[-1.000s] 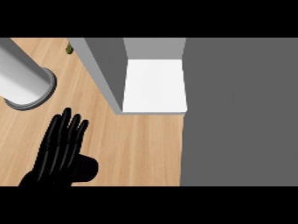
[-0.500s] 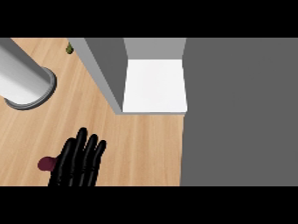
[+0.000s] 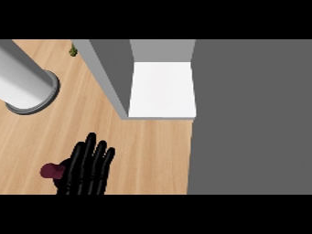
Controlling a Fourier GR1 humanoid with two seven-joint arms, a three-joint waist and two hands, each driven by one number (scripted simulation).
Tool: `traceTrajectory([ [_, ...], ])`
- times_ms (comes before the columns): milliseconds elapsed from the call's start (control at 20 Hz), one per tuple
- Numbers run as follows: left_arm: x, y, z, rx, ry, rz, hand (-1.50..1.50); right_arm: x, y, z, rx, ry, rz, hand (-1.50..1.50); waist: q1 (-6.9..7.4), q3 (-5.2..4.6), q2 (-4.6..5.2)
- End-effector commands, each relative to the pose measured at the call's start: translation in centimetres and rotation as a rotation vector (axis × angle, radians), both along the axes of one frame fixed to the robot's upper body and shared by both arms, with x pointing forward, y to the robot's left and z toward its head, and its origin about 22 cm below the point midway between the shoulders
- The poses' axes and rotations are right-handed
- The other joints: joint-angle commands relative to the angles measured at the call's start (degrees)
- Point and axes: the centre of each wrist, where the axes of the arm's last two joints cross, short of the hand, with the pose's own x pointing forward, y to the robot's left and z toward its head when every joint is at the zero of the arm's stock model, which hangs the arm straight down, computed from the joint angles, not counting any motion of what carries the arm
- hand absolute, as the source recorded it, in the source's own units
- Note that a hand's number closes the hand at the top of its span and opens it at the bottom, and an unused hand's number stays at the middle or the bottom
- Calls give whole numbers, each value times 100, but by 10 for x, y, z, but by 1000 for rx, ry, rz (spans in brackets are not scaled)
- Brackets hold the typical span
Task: Pick up the wine, place it into the cabinet and close the cabinet
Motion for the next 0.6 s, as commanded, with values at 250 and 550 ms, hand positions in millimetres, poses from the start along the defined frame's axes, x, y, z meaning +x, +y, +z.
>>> traceTrajectory([
  [250,-14,21,20,1,-36,124,-150,-27,-1,32,-16,-49,-10,-150,15,-1,-20],
  [550,-4,44,25,30,-55,169,-150,-25,2,30,-4,-59,-21,-150,-14,-4,-5],
])
